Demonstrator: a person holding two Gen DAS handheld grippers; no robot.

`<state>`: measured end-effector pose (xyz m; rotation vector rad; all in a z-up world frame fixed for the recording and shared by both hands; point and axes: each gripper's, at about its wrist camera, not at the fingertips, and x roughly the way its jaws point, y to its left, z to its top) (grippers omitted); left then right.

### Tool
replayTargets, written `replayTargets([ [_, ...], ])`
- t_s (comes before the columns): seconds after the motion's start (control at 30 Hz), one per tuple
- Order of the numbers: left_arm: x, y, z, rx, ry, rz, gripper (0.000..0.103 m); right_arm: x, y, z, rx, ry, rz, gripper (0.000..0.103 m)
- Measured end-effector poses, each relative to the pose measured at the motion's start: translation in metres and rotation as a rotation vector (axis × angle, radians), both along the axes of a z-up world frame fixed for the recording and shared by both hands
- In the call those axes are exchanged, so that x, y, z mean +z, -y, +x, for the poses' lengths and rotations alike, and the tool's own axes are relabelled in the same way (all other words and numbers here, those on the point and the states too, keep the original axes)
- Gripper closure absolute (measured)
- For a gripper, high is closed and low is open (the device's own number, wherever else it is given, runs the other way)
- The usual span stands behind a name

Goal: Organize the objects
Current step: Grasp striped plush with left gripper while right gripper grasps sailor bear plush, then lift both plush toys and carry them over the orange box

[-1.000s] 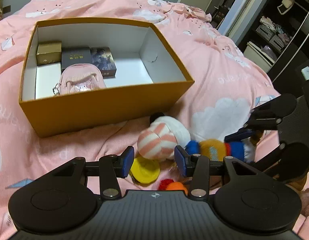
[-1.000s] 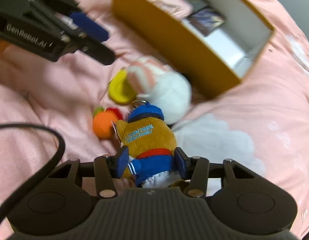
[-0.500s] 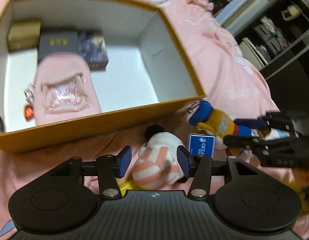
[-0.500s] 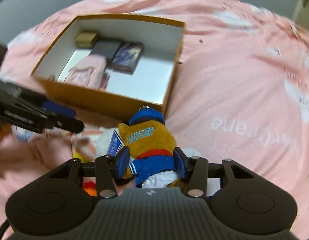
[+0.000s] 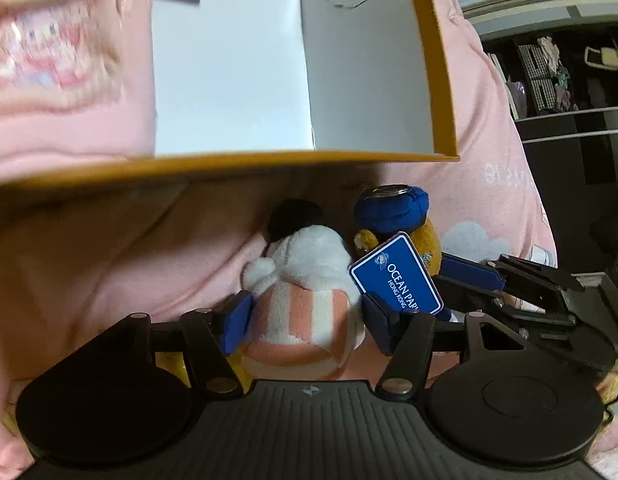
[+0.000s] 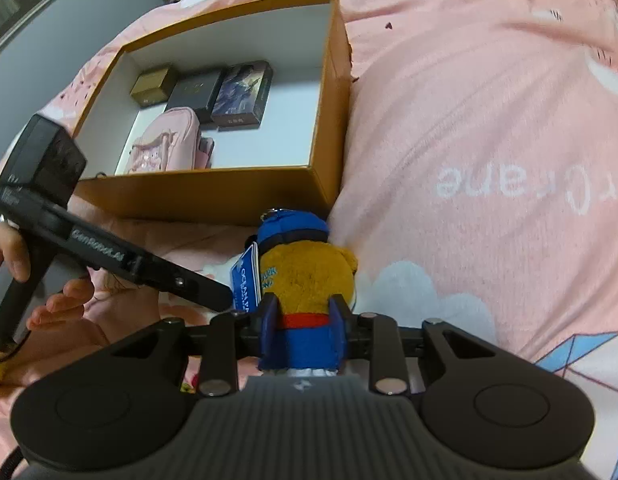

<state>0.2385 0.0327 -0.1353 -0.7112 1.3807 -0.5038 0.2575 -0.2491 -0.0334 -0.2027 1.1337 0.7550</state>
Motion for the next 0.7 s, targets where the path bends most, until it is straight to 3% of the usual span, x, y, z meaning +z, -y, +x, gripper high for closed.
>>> replayTargets([
  [0.13, 0.010, 0.002, -0.015, 0.074, 0.020, 0.034, 0.036, 0.011, -0.003, -0.019, 0.065, 0.122, -0.046, 0.067],
  [0.27, 0.036, 0.015, -0.042, 0.101, 0.142, 0.148, 0.038, 0.023, -0.018, -0.053, 0.190, 0.287, -0.116, 0.065],
  [0.37, 0.060, 0.020, -0.064, 0.124, 0.263, 0.250, 0.038, 0.021, -0.028, -0.074, 0.261, 0.361, -0.178, 0.063],
  [0.5, 0.091, 0.012, -0.096, 0.201, 0.441, 0.418, 0.039, 0.014, -0.035, -0.086, 0.301, 0.364, -0.184, 0.061],
  [0.6, 0.097, 0.001, -0.115, 0.259, 0.497, 0.491, 0.039, 0.005, -0.044, -0.088, 0.312, 0.326, -0.172, 0.061],
  [0.7, 0.095, 0.003, -0.127, 0.286, 0.537, 0.602, 0.039, -0.007, -0.053, -0.093, 0.326, 0.354, -0.221, 0.061],
])
